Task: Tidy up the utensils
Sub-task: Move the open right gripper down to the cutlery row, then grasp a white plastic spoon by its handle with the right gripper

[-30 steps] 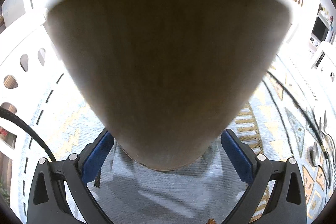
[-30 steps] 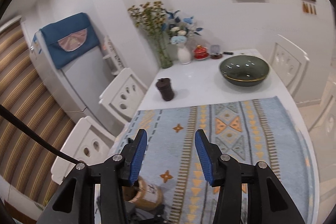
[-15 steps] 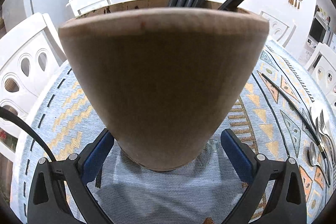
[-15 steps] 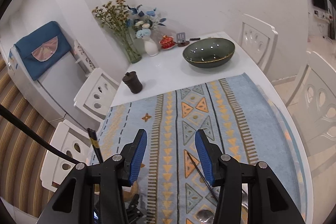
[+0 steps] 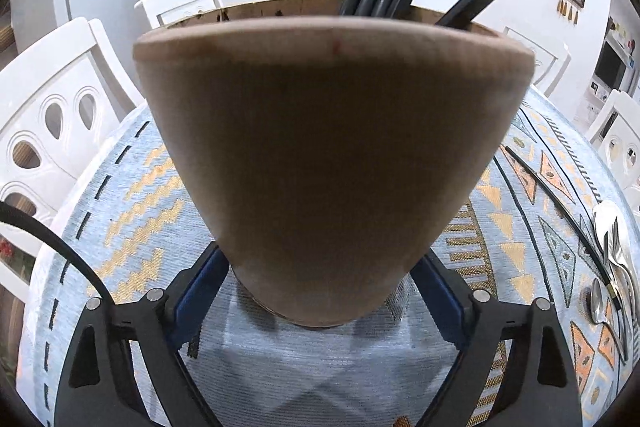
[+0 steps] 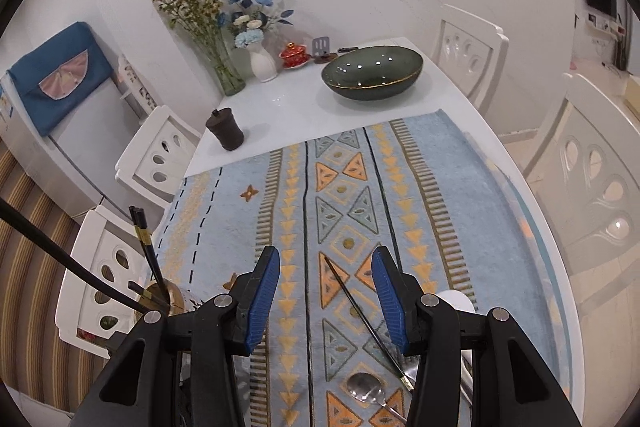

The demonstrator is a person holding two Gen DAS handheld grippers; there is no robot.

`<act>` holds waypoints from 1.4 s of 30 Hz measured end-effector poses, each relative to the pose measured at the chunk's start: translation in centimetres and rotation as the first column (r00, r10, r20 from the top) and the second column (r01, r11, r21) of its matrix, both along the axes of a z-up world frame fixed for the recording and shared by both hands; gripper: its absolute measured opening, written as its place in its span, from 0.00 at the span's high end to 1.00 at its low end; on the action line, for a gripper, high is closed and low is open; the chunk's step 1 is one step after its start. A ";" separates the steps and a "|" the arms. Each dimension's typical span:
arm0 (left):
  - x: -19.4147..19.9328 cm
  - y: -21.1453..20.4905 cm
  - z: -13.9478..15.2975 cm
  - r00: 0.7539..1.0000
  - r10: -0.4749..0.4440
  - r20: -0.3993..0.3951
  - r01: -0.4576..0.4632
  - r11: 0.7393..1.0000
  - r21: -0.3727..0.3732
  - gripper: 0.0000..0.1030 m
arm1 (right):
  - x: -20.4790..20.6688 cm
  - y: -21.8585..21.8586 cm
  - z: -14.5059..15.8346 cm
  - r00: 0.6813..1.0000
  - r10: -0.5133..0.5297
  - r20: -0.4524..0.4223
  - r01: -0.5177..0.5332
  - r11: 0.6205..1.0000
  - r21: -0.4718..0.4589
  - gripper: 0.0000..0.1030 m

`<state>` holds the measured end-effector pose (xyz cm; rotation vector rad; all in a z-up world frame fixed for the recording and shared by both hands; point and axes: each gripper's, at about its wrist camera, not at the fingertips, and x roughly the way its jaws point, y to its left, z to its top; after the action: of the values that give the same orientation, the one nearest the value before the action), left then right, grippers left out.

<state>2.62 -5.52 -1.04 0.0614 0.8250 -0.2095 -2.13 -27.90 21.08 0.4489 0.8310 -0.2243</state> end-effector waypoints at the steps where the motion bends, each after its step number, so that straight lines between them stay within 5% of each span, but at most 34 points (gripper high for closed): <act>1: 0.1 0.0 0.0 1.000 0.000 0.000 0.000 1.000 0.000 0.12 | -0.2 -0.1 0.0 1.000 -0.004 0.000 0.004 1.000 0.000 0.55; 7: 0.1 0.0 0.0 1.000 -0.001 0.001 0.001 1.000 0.001 0.12 | -1.1 -0.1 -0.4 1.000 -0.015 -0.026 0.014 1.000 -0.011 0.55; 13: -0.1 -0.1 0.0 1.000 -0.001 0.002 0.001 1.000 0.003 0.12 | -3.0 0.2 -4.1 0.983 0.032 -0.181 -0.038 0.999 -0.030 0.55; 19: -0.1 0.0 -0.1 1.000 -0.001 0.000 0.001 1.000 0.004 0.12 | -4.8 0.4 -10.8 0.922 0.055 -0.383 -0.053 0.998 0.018 0.54; 23: -0.1 -0.1 -0.2 1.000 -0.002 -0.003 0.002 1.000 0.001 0.11 | -5.3 -0.4 -13.0 0.874 -0.072 -0.481 -0.002 0.989 -0.151 0.62; 26: 0.0 -0.1 -0.3 1.000 -0.001 -0.007 0.001 1.000 0.003 0.10 | -5.8 -2.6 -13.5 0.878 -0.120 -0.464 0.072 0.990 -0.119 0.76; 30: 0.1 0.0 -0.3 1.000 -0.001 -0.008 0.001 1.000 0.005 0.10 | -6.0 -5.2 -14.1 0.887 -0.144 -0.438 0.148 0.989 -0.025 0.78; 42: 0.7 0.4 -0.4 1.000 -0.002 -0.024 0.002 1.000 -0.011 0.10 | -0.4 -7.4 -16.2 0.876 -0.018 -0.482 0.025 1.000 0.009 0.78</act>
<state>3.27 -5.09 -1.48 0.0500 0.8474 -0.2171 -2.57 -35.34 4.93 0.4209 1.3202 -0.3596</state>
